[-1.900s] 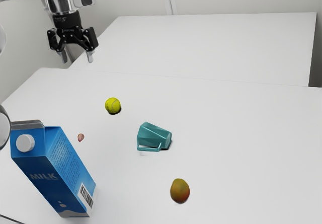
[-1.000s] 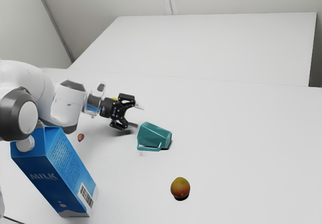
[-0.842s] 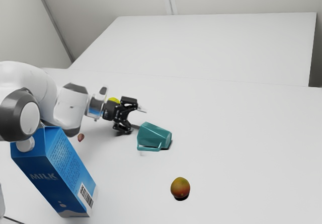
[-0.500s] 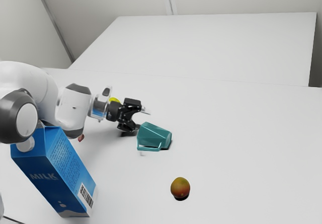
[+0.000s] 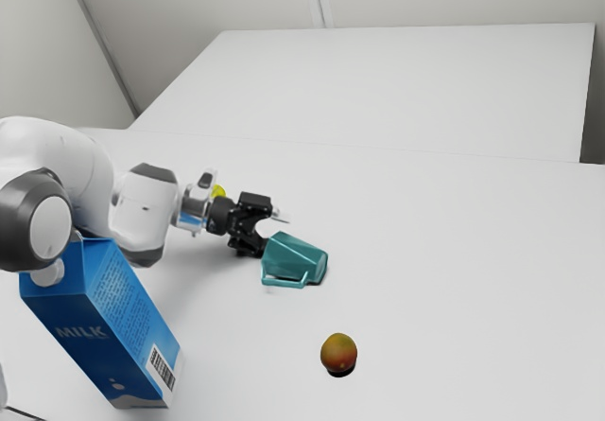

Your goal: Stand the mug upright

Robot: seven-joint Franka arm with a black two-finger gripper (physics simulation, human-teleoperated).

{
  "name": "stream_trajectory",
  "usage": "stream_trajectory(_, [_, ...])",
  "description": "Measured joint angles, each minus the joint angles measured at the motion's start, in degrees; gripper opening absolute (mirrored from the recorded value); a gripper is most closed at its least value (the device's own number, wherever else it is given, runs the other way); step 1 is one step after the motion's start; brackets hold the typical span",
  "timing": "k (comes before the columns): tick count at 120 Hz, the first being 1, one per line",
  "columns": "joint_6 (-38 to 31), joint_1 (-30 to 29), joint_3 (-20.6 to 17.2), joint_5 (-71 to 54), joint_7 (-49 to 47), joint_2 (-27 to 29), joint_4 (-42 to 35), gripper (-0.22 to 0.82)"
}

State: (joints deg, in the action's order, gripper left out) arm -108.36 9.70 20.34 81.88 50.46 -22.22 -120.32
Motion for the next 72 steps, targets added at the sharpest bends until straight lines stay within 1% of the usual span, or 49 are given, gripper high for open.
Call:
stream_trajectory(17, [-0.1,-0.03,0.08,-0.04,0.84,2.26,-2.05,0.59])
stream_trajectory(32, [-0.26,0.5,-0.01,-0.05,1.43,2.43,-2.16,0.59])
stream_trajectory(55, [-1.3,0.94,-1.72,0.05,1.99,2.28,-2.08,0.58])
stream_trajectory(60, [-1.47,0.95,-1.85,0.07,2.07,2.29,-2.11,0.5])
stream_trajectory(72, [-1.89,0.87,-1.89,0.09,2.24,2.3,-2.1,0.23])
